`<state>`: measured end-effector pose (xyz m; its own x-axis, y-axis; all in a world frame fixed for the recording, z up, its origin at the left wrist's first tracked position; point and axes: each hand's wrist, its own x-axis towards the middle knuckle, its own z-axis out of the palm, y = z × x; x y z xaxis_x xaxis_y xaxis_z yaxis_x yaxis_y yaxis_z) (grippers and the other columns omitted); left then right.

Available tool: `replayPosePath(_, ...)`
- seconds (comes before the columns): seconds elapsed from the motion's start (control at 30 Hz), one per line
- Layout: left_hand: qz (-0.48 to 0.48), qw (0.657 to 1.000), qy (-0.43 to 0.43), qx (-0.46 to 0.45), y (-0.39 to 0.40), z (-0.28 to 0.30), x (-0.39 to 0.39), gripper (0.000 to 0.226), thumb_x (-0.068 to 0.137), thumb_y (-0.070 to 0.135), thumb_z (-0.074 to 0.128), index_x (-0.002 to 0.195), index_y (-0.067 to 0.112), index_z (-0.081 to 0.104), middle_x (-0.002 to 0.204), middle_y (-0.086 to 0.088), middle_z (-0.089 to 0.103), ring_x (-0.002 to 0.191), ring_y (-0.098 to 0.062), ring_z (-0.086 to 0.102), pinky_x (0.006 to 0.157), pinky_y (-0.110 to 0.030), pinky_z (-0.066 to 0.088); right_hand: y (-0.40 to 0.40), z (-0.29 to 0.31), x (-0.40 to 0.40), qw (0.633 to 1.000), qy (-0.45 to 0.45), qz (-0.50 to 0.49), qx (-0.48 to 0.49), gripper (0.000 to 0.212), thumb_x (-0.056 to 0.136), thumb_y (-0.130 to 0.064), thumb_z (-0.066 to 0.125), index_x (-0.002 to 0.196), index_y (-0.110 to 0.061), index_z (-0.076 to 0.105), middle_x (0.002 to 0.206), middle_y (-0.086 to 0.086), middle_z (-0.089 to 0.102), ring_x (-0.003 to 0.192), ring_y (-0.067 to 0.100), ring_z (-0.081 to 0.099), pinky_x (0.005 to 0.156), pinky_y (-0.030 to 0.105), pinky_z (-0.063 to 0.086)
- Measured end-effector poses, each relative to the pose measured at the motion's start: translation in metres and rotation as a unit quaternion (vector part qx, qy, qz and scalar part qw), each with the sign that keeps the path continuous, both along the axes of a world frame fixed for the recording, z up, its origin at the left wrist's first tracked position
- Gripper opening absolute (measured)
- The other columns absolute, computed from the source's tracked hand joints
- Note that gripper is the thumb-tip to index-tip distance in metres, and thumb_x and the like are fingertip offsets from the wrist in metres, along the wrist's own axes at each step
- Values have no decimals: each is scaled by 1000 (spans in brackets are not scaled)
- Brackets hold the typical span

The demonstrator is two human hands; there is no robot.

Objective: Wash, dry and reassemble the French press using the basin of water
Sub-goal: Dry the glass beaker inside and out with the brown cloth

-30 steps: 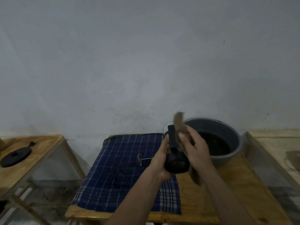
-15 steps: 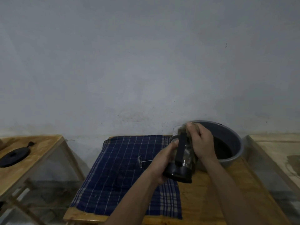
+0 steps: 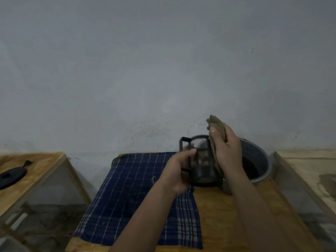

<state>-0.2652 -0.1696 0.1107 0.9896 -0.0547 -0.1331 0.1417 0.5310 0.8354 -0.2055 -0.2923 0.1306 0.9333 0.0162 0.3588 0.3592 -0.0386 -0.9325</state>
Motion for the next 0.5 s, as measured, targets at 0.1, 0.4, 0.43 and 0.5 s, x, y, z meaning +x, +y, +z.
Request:
replayPosePath(0.1,13,999,-5,-33,10,4,4,34,90,23,59,123,13,60,114,-14,68,104,-31,65,84,-44,54,3,-16,-24,992,43,118,11,33,99,-36,42,132,-41,44,103,-11,64,92,2,64,71,16,49)
replayPosePath(0.4,-50,998,25,-14,-4,-8,-4,38,90,20,59,127,12,60,119,-14,64,112,-30,61,99,-47,48,-4,-7,17,997,67,-11,45,25,100,-33,41,115,-25,59,109,-5,61,102,14,57,92,35,48)
replayPosePath(0.43,-41,999,29,-21,-3,-9,-1,44,90,21,59,132,11,57,123,-15,61,116,-32,57,100,-48,47,-2,-12,9,998,47,-8,47,25,99,-32,43,118,-24,57,107,-7,60,100,12,57,90,34,49)
replayPosePath(0.5,-25,999,26,-27,1,-9,2,47,90,23,60,136,11,54,124,-15,60,117,-32,55,102,-49,46,1,-22,-9,999,1,-10,40,35,98,-30,47,132,-24,48,116,-11,54,103,6,53,86,22,46)
